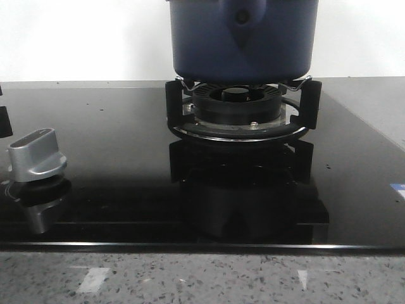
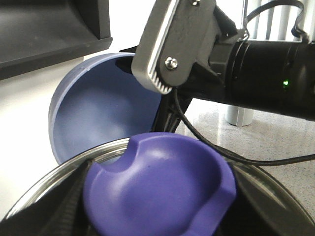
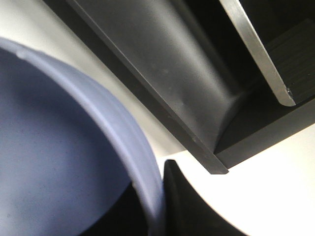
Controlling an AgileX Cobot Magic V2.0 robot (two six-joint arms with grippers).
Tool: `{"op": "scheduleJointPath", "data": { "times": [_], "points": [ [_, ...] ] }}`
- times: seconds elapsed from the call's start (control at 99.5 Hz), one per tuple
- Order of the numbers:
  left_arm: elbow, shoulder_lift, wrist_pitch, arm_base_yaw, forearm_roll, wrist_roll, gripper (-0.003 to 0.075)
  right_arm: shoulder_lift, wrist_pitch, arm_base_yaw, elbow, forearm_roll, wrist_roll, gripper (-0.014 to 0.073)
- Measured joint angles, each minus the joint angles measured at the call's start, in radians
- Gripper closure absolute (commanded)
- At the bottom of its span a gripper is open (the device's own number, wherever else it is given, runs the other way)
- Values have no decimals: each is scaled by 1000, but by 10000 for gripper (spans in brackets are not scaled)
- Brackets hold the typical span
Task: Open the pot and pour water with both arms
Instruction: 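Tilt the blue bowl with the right gripper to pour water into the pot, then carry the blue bowl back and set it on the counter with the right gripper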
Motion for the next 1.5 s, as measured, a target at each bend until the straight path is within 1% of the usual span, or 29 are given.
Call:
{"op": "scheduleJointPath", "data": {
  "times": [0.181, 0.422, 0.693, 0.744, 0.854, 1.025, 1.135, 1.146, 1.266, 1.377, 1.497],
  "points": [
    [0, 0, 0, 0, 0, 0, 388, 0, 0, 0, 0, 8, 12, 639],
    [0, 0, 0, 0, 0, 0, 388, 0, 57, -4, 0, 178, 26, 640],
    [0, 0, 0, 0, 0, 0, 388, 0, 128, -13, 0, 242, 34, 641],
    [0, 0, 0, 0, 0, 0, 388, -7, 128, -19, 0, 278, 34, 641],
    [0, 0, 2, 0, -4, 0, 388, -26, 128, -60, -17, 414, 34, 641],
    [0, 0, 8, 0, -11, -1, 388, -77, 147, -198, -41, 633, 34, 641],
    [0, 0, 9, 0, -13, -1, 388, -119, 155, -331, -41, 810, 37, 643],
    [0, 0, 11, 0, -13, -1, 388, -143, 159, -473, -41, 970, 32, 643],
    [0, 0, 12, 0, -13, -1, 388, -167, 167, -654, -2, 1156, -2, 643],
    [0, 0, 12, -13, -13, -1, 388, -176, 183, -786, 75, 1273, -43, 643],
    [0, 4, 12, -41, -3, -1, 388, -190, 185, -865, 199, 1345, -68, 643]
  ]
}}
